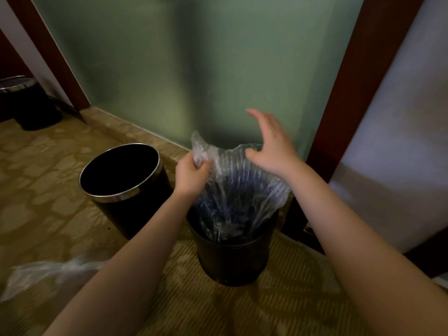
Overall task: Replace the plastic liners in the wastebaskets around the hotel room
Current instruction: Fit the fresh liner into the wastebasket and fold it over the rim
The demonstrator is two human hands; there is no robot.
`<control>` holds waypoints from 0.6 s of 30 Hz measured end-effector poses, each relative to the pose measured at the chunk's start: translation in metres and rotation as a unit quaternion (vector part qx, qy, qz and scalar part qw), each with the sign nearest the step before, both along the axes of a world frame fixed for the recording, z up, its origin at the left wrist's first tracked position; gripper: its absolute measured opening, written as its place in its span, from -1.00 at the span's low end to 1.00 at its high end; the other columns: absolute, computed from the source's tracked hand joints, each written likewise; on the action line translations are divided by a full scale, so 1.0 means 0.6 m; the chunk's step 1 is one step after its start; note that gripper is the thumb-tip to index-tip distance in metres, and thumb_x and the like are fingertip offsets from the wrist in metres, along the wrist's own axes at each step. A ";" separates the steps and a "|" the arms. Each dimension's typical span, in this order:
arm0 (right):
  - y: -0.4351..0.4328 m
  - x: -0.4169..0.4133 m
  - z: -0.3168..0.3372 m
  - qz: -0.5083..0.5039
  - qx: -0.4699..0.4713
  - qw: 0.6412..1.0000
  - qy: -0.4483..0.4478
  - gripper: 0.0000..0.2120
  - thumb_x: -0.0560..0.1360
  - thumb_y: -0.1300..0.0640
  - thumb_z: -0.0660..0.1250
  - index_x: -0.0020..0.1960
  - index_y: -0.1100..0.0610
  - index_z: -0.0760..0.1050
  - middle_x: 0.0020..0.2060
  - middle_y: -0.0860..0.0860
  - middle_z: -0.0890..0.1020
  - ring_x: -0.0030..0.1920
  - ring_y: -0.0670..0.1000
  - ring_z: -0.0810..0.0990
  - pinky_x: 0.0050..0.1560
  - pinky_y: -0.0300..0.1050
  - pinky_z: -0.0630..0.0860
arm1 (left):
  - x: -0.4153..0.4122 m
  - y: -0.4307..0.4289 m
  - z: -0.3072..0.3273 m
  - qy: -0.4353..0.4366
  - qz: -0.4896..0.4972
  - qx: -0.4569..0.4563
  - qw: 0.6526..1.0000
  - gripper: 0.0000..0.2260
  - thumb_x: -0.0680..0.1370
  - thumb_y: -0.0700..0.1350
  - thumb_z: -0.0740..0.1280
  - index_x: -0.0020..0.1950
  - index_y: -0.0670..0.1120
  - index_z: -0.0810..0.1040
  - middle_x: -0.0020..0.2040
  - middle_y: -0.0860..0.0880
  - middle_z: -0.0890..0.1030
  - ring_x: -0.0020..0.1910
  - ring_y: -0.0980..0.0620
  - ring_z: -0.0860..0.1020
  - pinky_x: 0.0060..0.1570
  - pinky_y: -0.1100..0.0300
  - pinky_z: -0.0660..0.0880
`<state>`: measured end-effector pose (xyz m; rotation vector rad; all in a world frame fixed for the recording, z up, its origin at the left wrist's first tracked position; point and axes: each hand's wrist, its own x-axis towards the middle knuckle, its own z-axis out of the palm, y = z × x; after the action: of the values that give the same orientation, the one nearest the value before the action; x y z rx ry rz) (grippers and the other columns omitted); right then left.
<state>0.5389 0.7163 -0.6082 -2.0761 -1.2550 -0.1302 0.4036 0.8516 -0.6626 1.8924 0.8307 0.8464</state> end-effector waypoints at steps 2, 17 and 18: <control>0.023 -0.004 0.018 0.065 -0.086 0.992 0.068 -0.19 0.40 0.25 0.39 0.55 0.01 0.11 0.45 0.06 0.34 0.40 0.09 0.35 0.31 -0.11 0.32 | -0.001 -0.006 0.010 -0.030 -0.035 -0.005 0.999 -0.85 0.52 -0.19 0.36 -0.12 -0.30 0.53 -0.31 -0.07 0.51 -0.30 0.05 0.44 -0.28 0.18 0.36; -0.030 0.049 -0.022 -0.065 -0.203 0.971 0.111 -0.89 0.46 0.20 0.36 -0.23 0.09 0.57 -0.37 -0.10 0.52 -0.23 0.01 0.56 -0.20 -0.17 0.45 | -0.015 0.007 0.009 0.090 0.138 -0.023 0.986 -0.54 0.45 0.11 0.41 0.14 -0.18 0.38 0.18 -0.16 0.42 0.20 -0.17 0.42 0.18 0.01 0.37; -0.029 0.044 -0.019 -0.068 -0.179 0.976 0.103 -0.88 0.46 0.19 0.35 -0.25 0.05 0.55 -0.37 -0.11 0.52 -0.21 0.03 0.56 -0.20 -0.18 0.43 | -0.011 -0.002 0.016 0.081 0.131 -0.039 0.987 -0.60 0.46 0.13 0.39 0.05 -0.15 0.38 0.13 -0.15 0.43 0.15 -0.17 0.44 0.14 -0.01 0.39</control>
<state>0.5654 0.6989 -0.6198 -2.4105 -1.0691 0.2627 0.3972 0.8501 -0.6530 1.8247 1.2142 0.8106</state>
